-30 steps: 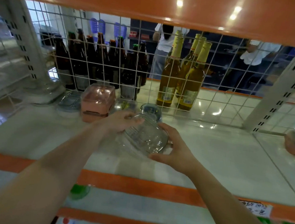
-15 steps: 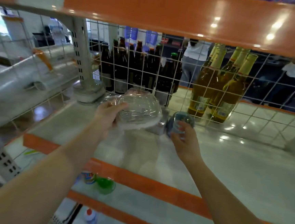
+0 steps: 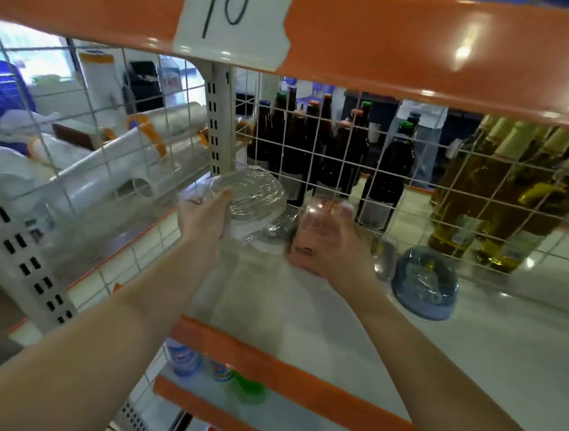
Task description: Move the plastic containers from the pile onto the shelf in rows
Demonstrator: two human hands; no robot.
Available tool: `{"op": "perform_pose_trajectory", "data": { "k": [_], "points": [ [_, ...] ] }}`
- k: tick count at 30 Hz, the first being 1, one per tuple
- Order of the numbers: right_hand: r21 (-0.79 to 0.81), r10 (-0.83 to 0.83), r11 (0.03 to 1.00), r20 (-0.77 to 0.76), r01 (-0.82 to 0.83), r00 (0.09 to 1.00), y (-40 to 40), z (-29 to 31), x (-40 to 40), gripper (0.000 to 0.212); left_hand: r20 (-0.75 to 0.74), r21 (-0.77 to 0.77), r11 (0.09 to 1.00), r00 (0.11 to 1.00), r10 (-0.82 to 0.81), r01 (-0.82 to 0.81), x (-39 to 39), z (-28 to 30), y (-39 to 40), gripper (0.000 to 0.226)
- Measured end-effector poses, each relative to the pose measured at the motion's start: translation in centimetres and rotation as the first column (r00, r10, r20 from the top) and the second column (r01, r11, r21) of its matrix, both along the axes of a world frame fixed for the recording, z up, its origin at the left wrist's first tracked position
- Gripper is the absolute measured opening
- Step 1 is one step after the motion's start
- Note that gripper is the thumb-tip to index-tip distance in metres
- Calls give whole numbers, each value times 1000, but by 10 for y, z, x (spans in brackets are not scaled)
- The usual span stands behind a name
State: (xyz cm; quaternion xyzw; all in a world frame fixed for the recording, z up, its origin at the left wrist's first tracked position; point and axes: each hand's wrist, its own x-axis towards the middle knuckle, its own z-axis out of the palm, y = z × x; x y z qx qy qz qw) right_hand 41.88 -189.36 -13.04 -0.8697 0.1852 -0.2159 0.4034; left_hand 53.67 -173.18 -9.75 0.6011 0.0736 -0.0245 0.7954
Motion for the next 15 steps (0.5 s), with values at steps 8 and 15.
{"op": "perform_pose_trajectory", "data": {
  "k": [8, 15],
  "points": [
    [-178, -96, 982, -135, 71, 986, 11, -8, 42, 61, -69, -69, 997, 997, 30, -34, 58, -3, 8, 50],
    [-359, -198, 923, -133, 139, 971, 16, -6, 58, 52, -15, 58, 998, 1000, 19, -18, 88, -21, 0, 79]
  ]
}}
